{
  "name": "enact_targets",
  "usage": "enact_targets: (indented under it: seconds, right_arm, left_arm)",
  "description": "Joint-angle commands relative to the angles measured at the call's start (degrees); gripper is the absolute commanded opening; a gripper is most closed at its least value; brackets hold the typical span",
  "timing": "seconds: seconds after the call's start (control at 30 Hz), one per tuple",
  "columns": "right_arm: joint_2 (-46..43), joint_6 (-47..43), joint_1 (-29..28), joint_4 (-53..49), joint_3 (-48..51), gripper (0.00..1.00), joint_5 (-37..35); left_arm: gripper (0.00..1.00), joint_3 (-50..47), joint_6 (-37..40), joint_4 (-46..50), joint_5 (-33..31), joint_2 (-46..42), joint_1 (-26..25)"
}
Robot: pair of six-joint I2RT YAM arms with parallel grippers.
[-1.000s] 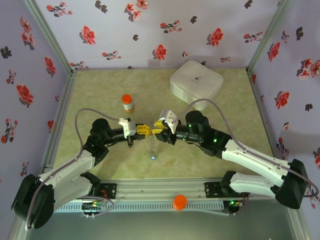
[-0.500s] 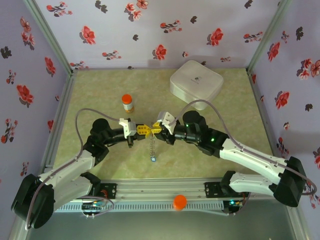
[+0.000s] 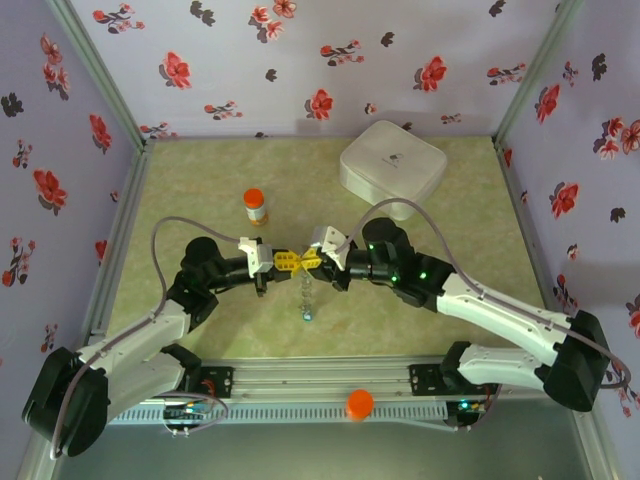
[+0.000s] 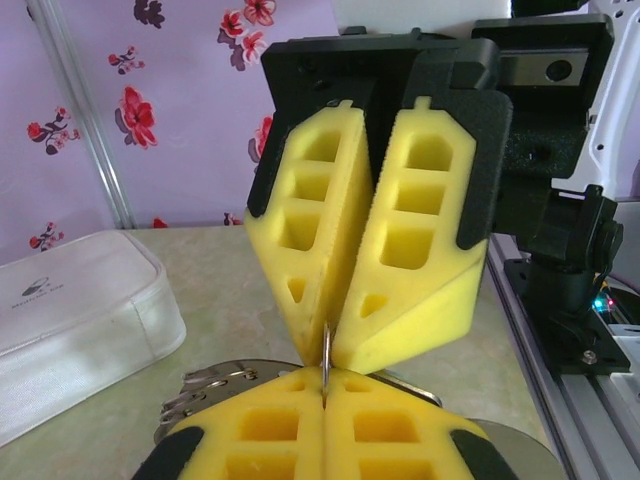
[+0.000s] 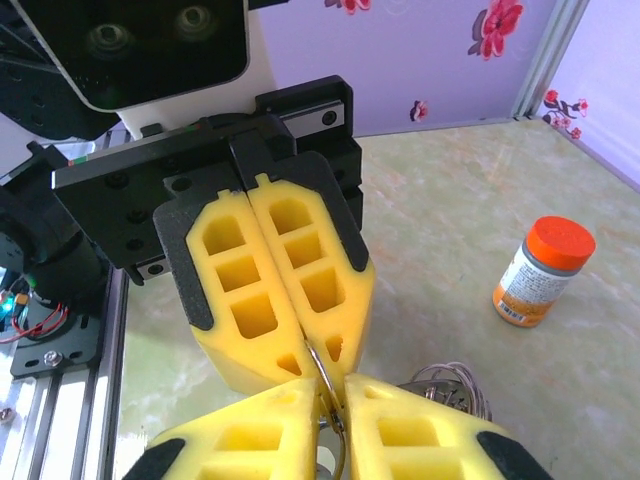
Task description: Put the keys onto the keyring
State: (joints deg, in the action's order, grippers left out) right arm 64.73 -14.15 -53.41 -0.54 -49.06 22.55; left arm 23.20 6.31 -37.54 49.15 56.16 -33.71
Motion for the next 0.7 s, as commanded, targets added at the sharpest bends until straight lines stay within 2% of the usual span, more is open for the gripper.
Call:
enact_targets:
  seconds: [0.0, 0.17, 0.27, 0.4, 0.5, 0.67]
  right_arm:
    - [1.60, -1.28, -0.47, -3.47, -2.50, 0.12, 5.48]
    - [2.37, -3.19, -0.29, -8.37, -4.81, 0.01, 6.34]
    - [2.68, -5.19, -0.13, -11.50, -6.45, 0.00, 5.73]
    - [4.01, -9.26, -0.13, -20.04, -10.91, 0.00, 3.14]
    - [5.34, -10.19, -0.18, -24.78, -14.37, 0.00, 2.30]
    - [7.49, -13.16, -1.04, -30.80, -18.39, 0.00, 0.70]
  left_arm:
    - [0.00, 1.66, -0.40, -2.54, 1.86, -0.34, -0.74]
    - [0.00, 1.67, -0.51, -2.28, 2.06, -0.40, -0.83]
    - [0.00, 1.83, -0.10, -0.60, 1.48, -0.51, -0.83]
    - [0.11, 4.65, 5.99, 13.65, -1.55, -1.72, -1.64]
    - [0.13, 6.00, 10.40, 20.35, -4.13, -2.13, -2.81]
    - [0.14, 7.01, 11.97, 23.14, -5.68, -1.52, -3.52]
